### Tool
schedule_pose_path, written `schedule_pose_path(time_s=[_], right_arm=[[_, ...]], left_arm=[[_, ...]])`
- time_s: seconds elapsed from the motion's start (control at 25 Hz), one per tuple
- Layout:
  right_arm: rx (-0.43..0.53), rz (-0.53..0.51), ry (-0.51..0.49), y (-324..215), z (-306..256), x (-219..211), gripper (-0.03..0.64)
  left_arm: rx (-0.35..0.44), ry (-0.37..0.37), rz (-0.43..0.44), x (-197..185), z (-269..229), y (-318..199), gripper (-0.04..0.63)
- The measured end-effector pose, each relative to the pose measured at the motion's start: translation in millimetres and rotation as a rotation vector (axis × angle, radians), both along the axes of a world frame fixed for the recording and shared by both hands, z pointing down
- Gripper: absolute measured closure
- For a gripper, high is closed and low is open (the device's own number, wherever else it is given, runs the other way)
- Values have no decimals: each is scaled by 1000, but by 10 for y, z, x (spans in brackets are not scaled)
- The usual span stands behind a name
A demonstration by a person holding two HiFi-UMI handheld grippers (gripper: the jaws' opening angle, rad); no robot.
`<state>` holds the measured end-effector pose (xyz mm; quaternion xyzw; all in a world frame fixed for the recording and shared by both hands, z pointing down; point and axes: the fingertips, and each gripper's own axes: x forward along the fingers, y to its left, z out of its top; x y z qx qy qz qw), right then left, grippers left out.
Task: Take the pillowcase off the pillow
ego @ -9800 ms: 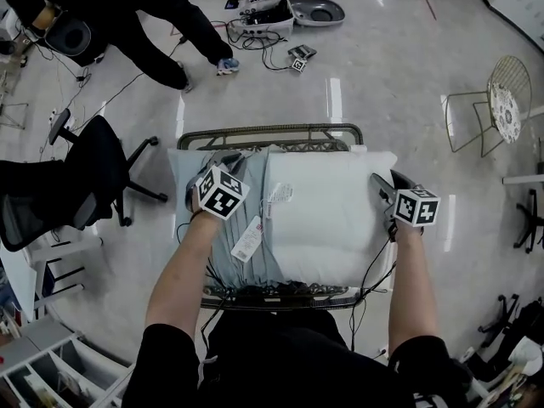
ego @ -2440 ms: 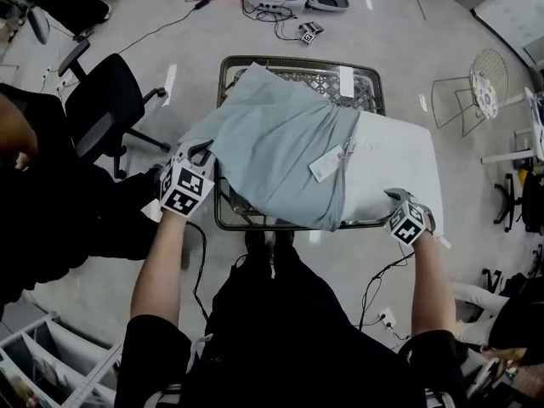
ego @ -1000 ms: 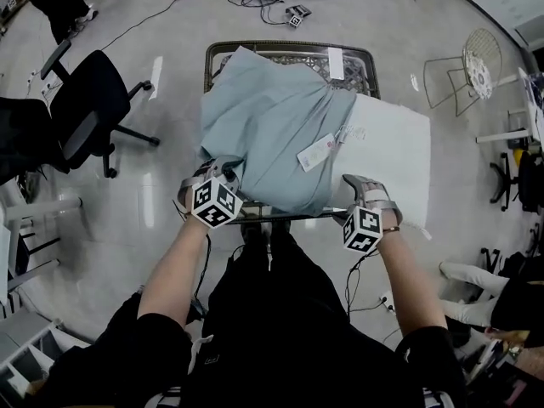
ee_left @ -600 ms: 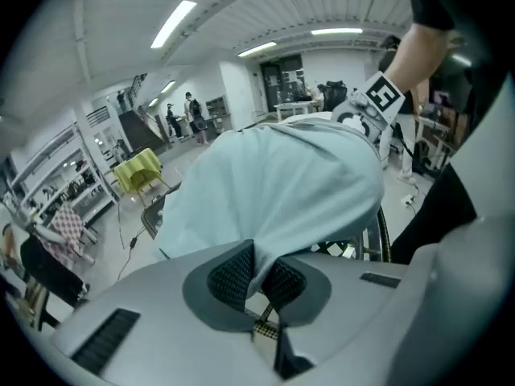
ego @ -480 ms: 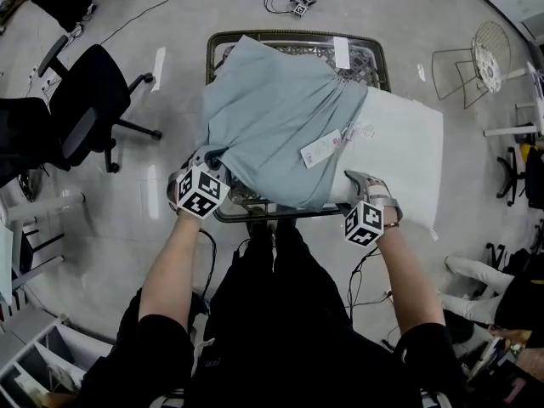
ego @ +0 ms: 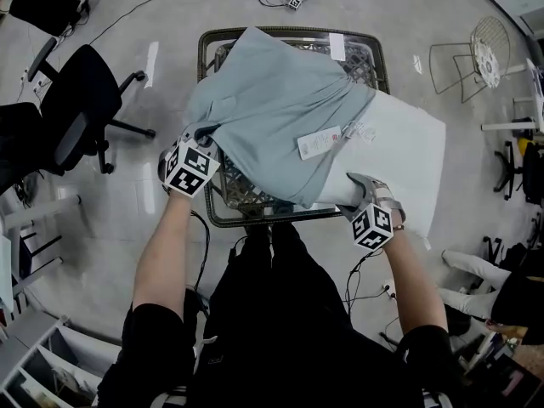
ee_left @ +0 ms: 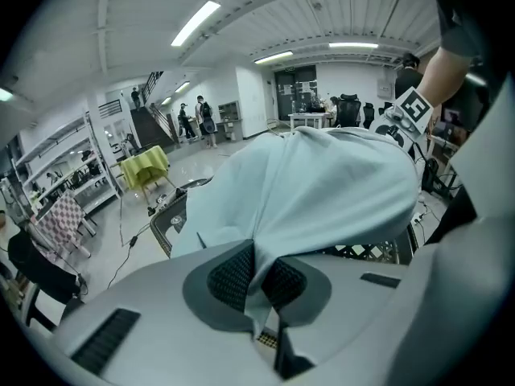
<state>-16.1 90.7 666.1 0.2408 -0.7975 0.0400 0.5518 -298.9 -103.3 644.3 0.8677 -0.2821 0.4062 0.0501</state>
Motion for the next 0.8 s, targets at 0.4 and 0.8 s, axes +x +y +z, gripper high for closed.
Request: schedule_pose_path(time_s=[0.4,0.8], right_arm=[[-130,26,-28,-148,-80,91,299],[-138,19,22,-124,-81,69,288]], left_arm=[[31,-4,213,195,-257,374,586],[142,-138,434,467,-376,1181,491]])
